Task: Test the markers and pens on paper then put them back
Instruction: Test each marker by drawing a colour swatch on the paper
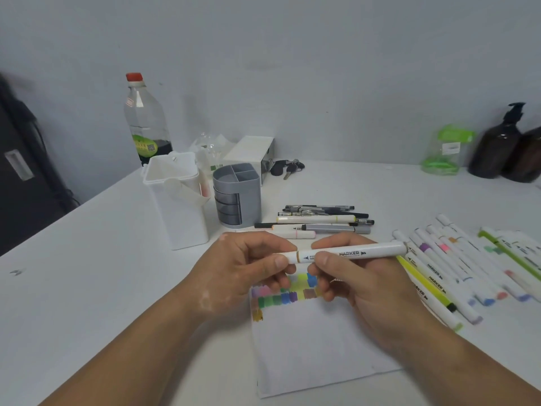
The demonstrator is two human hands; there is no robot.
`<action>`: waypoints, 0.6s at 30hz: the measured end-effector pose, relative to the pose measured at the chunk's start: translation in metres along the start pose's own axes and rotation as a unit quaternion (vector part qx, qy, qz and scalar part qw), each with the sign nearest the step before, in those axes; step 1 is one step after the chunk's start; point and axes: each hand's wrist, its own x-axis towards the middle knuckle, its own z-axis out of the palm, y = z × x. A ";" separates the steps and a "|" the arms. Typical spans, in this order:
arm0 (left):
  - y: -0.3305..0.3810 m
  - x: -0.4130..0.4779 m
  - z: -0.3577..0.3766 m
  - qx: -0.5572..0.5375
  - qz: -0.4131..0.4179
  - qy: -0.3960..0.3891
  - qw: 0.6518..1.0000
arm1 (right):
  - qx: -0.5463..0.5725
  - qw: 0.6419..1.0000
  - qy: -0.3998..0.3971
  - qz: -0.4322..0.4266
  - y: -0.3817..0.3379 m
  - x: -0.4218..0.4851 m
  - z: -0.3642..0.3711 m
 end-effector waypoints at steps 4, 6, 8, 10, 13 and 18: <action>0.000 0.000 0.004 -0.017 0.007 0.009 1.000 | 0.012 1.000 0.012 0.011 -0.001 0.000 0.002; 0.000 0.000 0.005 -0.030 0.011 0.013 0.999 | 0.019 1.000 0.014 0.014 -0.002 0.000 0.003; -0.001 0.000 0.006 -0.036 0.014 0.018 0.999 | 0.018 1.000 0.010 0.015 -0.002 -0.001 0.003; 0.000 0.000 0.005 -0.025 0.018 0.022 0.999 | 0.012 1.000 0.005 0.018 -0.003 -0.001 0.003; 0.001 0.003 0.003 0.025 0.025 0.035 0.999 | -0.021 1.000 -0.007 0.006 -0.008 0.002 -0.003; -0.002 0.003 -0.013 0.111 0.007 0.092 0.990 | -0.017 0.993 -0.105 0.053 -0.028 0.006 -0.029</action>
